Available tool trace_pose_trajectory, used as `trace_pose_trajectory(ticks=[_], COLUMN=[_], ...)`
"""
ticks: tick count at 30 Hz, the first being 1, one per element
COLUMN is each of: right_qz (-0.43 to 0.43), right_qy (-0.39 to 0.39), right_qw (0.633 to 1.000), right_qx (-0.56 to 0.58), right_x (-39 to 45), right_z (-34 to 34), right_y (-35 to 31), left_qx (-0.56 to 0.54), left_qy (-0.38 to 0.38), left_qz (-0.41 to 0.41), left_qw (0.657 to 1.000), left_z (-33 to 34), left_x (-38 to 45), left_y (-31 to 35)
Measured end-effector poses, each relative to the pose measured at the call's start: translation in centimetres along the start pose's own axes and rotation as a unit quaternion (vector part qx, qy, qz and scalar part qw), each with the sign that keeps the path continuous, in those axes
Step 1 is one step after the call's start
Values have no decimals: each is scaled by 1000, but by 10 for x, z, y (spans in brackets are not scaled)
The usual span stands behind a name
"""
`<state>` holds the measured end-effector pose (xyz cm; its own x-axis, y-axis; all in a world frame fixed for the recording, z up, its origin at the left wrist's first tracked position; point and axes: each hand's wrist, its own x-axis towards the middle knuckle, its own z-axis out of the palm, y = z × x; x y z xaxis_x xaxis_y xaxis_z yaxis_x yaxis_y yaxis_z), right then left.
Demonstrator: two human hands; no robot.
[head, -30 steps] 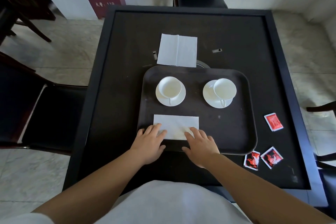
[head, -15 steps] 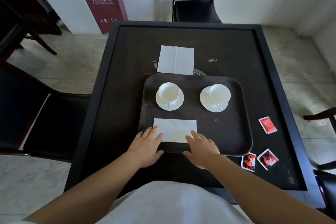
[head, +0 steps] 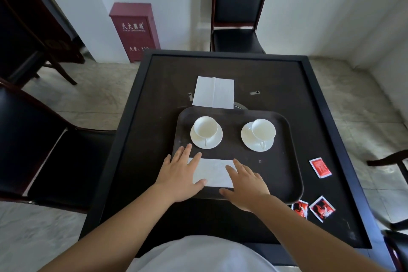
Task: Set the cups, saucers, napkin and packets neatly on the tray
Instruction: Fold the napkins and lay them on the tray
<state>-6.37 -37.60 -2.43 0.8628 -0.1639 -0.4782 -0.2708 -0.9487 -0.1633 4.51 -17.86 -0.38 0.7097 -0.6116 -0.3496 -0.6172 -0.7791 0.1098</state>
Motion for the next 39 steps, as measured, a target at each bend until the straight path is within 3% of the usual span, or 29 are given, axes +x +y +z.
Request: trace_pose_trajectory(ticks=[12,29,33,37,39], right_qz=[3,35,41,22,6], right_qy=[89,24,-4,-15,-15], right_qw=[995,999,999,1000,1000], right_qx=[36,6,2,-16,-27], right_x=[61,233,268,292,299], right_z=[-91,-143,-138,-130,-126], right_y=[6,42,55,58,58], left_qx=[-21,1,-108,-315,-336], left_qy=[95,45,7,-21,-34], left_qz=[8,-12,-65,-162,-185], left_qw=[995,999,992,935,923], left_z=[-72,-98,-84,-72,-66], left_x=[73,241,277,308,318], left_y=[-13,-61,-64,-64,-61])
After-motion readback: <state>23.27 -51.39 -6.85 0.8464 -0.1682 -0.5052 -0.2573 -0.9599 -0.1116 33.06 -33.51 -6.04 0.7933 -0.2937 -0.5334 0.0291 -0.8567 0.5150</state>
